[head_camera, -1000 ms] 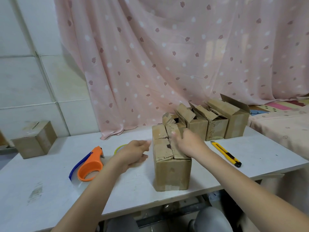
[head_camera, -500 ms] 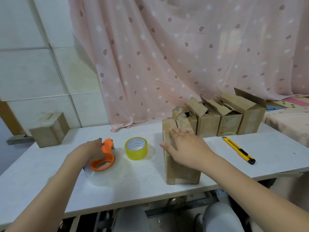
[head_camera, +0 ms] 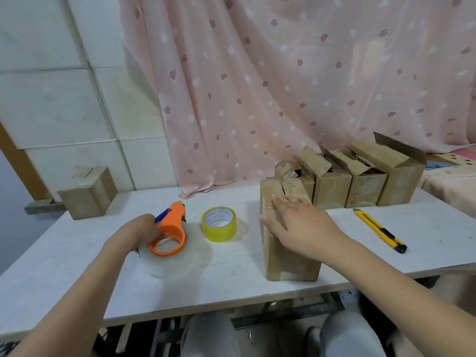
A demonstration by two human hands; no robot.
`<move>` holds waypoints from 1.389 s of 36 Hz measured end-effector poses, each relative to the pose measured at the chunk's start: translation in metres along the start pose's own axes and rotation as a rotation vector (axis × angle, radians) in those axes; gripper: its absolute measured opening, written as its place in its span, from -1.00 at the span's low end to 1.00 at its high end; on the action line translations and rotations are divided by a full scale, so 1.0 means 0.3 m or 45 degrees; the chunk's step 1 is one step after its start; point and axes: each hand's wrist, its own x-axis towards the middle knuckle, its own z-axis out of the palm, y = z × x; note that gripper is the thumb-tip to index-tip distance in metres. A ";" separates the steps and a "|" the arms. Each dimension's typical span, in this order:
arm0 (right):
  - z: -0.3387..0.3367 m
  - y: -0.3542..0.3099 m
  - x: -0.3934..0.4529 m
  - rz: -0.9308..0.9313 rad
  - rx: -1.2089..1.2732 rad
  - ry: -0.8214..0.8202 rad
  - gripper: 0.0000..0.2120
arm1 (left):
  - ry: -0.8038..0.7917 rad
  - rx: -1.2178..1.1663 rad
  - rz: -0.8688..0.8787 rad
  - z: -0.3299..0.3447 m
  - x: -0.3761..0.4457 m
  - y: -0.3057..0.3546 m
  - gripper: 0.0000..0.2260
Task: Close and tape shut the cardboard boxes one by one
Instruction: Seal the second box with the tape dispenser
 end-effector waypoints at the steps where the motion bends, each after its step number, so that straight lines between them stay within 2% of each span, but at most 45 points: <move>1: -0.003 0.003 0.000 0.000 0.002 -0.004 -0.26 | 0.031 -0.018 0.025 -0.010 -0.004 -0.002 -0.87; 4: -0.013 0.016 -0.002 -0.010 0.023 -0.008 -0.27 | 0.085 -0.115 0.087 -0.047 -0.028 -0.005 -0.76; 6: -0.024 0.022 -0.008 -0.013 0.031 -0.021 -0.28 | 0.131 -0.288 0.141 -0.074 -0.049 -0.004 -0.71; 10: -0.044 0.020 -0.011 -0.024 0.141 -0.002 -0.35 | 0.217 -0.539 0.296 -0.133 -0.119 0.038 -0.74; 14: -0.089 -0.002 0.002 -0.042 0.436 0.258 -0.54 | 0.240 -0.566 0.512 -0.170 -0.196 0.109 -0.86; 17: -0.135 -0.038 0.026 0.068 0.772 0.440 -0.65 | 0.268 -0.593 0.642 -0.181 -0.246 0.157 -0.86; 21: -0.186 -0.092 0.059 0.305 1.700 0.198 -0.80 | 0.346 -0.541 0.801 -0.188 -0.305 0.220 -0.74; 27: -0.237 -0.083 0.071 0.471 2.098 0.002 -0.77 | 0.445 -0.281 0.967 -0.170 -0.334 0.284 -0.62; 31: -0.250 -0.061 0.076 0.443 2.220 -0.102 -0.80 | 0.478 -0.224 1.016 -0.158 -0.344 0.312 -0.59; 41: -0.258 -0.012 0.080 0.491 2.231 -0.179 -0.85 | 0.597 -0.142 1.097 -0.139 -0.331 0.343 -0.57; 47: -0.254 0.005 0.090 0.549 2.219 -0.229 -0.73 | 0.626 -0.062 1.110 -0.142 -0.330 0.350 -0.58; 50: -0.246 0.008 0.094 0.543 2.222 -0.237 -0.80 | 0.633 -0.037 1.115 -0.141 -0.329 0.351 -0.58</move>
